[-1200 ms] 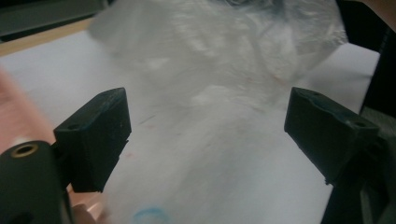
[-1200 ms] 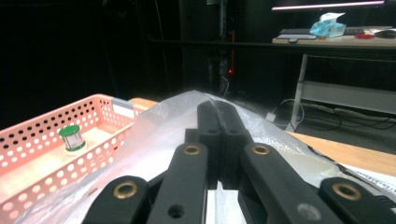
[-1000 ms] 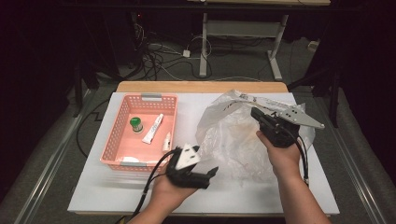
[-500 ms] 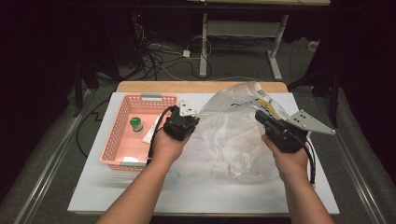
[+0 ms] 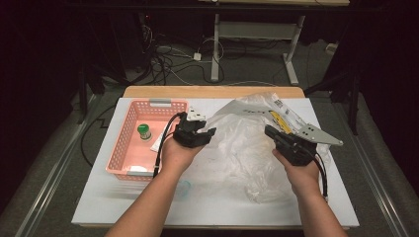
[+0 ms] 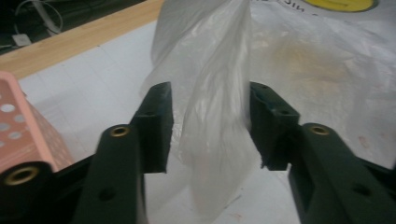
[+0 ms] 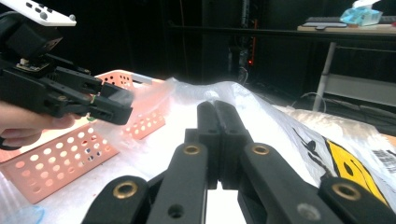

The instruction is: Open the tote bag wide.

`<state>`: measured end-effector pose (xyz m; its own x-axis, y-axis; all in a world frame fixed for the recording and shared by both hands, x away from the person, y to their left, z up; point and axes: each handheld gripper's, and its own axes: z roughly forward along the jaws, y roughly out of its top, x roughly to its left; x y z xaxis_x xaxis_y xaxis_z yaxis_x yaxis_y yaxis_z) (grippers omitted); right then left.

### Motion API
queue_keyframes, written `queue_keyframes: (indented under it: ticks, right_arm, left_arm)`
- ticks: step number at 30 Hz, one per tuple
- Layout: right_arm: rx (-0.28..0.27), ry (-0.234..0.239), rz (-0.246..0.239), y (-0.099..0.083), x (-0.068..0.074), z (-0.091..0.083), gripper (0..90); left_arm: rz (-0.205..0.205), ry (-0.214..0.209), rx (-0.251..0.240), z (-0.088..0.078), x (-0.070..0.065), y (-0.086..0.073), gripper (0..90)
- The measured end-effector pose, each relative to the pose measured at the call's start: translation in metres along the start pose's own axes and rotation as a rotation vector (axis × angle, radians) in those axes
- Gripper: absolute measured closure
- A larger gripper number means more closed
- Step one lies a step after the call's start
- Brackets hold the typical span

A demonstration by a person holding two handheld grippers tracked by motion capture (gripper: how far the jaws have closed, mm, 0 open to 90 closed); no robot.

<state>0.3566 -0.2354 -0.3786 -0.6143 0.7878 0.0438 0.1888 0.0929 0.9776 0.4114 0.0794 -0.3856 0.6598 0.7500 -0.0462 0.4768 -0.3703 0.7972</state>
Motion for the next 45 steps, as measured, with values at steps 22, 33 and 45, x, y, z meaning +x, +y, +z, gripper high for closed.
queue_keyframes:
  ticks: [22,33,45]
  right_arm:
    - [0.023,0.043,-0.04,-0.005,-0.002,0.0,90.0]
    - [0.03,0.044,-0.047,-0.006,-0.004,0.001,90.0]
    - [0.034,0.042,-0.051,-0.007,-0.009,-0.002,90.0]
  left_arm:
    - [-0.016,-0.06,-0.076,-0.053,-0.02,-0.047,0.8]
    - [-0.039,-0.034,-0.099,-0.086,-0.008,-0.075,0.0]
    - [-0.08,0.045,-0.095,-0.117,0.023,-0.1,0.0]
